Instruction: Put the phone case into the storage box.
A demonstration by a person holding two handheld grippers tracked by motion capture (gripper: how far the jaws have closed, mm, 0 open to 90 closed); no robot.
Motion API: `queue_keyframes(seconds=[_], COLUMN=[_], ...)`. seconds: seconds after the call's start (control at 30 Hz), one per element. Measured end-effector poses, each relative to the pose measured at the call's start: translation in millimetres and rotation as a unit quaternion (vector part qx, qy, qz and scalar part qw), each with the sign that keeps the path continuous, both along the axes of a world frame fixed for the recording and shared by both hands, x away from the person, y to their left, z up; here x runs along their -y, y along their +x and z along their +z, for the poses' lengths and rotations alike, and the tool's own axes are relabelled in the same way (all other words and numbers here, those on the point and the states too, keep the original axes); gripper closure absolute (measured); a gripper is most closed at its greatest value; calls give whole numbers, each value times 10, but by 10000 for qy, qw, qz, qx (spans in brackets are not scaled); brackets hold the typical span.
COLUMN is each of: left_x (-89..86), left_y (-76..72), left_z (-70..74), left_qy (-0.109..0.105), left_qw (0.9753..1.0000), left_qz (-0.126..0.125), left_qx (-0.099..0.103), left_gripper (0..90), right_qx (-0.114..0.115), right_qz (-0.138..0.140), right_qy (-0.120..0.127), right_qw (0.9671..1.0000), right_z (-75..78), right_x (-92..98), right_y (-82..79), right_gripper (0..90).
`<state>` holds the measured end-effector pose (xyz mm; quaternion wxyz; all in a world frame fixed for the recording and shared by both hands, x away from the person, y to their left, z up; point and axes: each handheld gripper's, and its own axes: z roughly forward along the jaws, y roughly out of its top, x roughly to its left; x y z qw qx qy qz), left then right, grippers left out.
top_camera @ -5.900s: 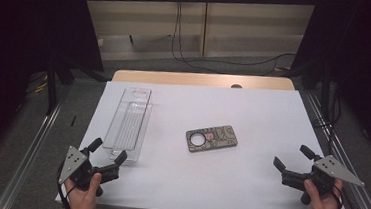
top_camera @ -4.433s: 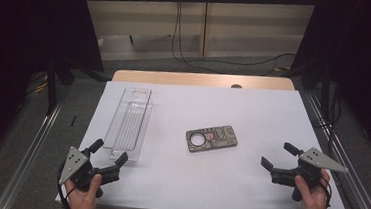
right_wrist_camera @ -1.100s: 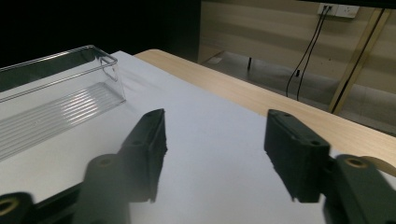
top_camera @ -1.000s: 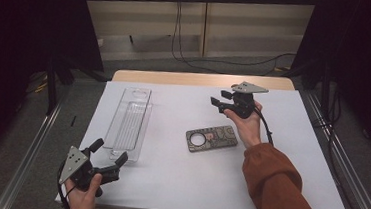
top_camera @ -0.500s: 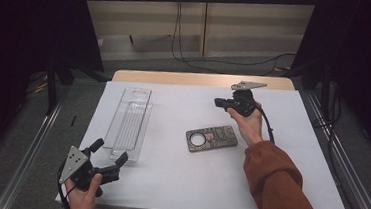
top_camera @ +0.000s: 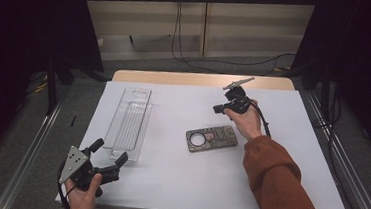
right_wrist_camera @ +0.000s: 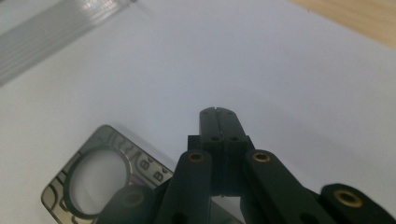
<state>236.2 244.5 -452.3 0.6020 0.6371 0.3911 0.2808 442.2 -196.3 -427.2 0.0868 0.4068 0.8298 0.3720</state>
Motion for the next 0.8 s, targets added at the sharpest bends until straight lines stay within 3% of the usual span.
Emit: queue_keyframes(seconds=[0.1,0.17,0.33,0.57,0.8], left_x=[1,0,10,10,10], left_y=[-1,2,4,4,4], left_z=[1,-1,-4,-8,-9], left_qy=[1,4,-25,36,42], left_qw=[10000,10000,10000,10000,10000], left_qz=[-2,-10,-33,-33,-12], left_qx=[3,-21,-10,-19,-25], left_gripper=[27,27,27,27,27], right_qx=[-272,-543,-940,-1295,-1470], right_qz=[-16,2,91,42,100], right_qy=[-187,-343,-663,-931,-1112], right_qw=[9995,9979,9933,9872,9828], right_z=[-42,-53,-127,-239,-263], right_x=[1,-8,-19,55,19], right_y=[41,67,120,180,197], right_gripper=[900,900,900,900,900])
